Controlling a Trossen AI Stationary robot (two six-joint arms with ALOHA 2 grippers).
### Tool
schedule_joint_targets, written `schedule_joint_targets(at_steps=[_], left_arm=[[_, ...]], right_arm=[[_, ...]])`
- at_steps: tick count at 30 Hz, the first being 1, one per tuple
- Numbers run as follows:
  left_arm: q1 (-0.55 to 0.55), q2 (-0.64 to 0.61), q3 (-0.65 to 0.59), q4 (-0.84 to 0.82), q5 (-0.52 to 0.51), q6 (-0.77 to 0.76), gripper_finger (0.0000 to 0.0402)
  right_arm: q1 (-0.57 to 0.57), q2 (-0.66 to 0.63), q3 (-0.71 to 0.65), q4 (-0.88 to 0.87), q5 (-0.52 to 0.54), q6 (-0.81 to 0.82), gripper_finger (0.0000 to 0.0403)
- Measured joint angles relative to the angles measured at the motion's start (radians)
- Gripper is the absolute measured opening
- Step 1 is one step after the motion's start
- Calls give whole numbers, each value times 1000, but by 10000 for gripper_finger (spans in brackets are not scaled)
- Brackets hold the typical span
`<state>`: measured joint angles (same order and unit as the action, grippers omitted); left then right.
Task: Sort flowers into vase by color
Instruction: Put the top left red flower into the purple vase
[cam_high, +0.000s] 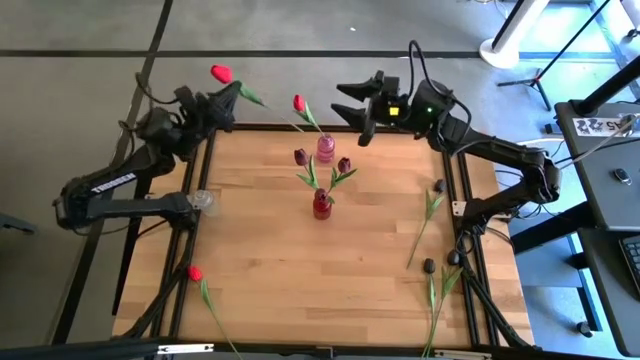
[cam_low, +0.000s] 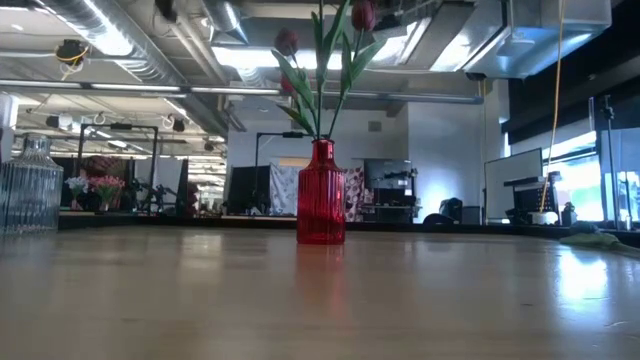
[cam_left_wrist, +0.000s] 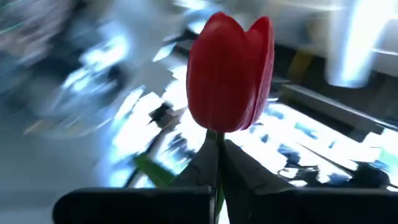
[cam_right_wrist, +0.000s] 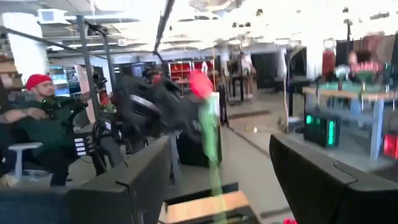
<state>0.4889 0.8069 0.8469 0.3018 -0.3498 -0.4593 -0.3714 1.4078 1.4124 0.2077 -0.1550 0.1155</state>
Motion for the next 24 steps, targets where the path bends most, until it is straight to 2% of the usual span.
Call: schedule_joint_targets(at_steps=[4, 9, 13, 16, 19, 24], left_arm=[[-71, 85, 99, 34, 47, 174, 4], [-122, 254, 274, 10, 117, 302, 4], [-114, 409, 385, -62, 95, 375, 4], [-102, 522, 460, -92, 77, 401, 4], [-87, 606, 502, -107, 14, 441, 4], [-65, 715, 503, -114, -3, 447, 4]], right_arm=[[-3, 0, 0, -51, 13, 56, 269], [-2, 0, 0, -120, 12, 56, 269], [-1, -34, 0, -195, -3, 14, 269], [-1, -115, 0, -308, 13, -18, 269], [-1, -201, 2, -411, 65, -34, 269], [-2, -308, 2, -503, 188, -28, 269]])
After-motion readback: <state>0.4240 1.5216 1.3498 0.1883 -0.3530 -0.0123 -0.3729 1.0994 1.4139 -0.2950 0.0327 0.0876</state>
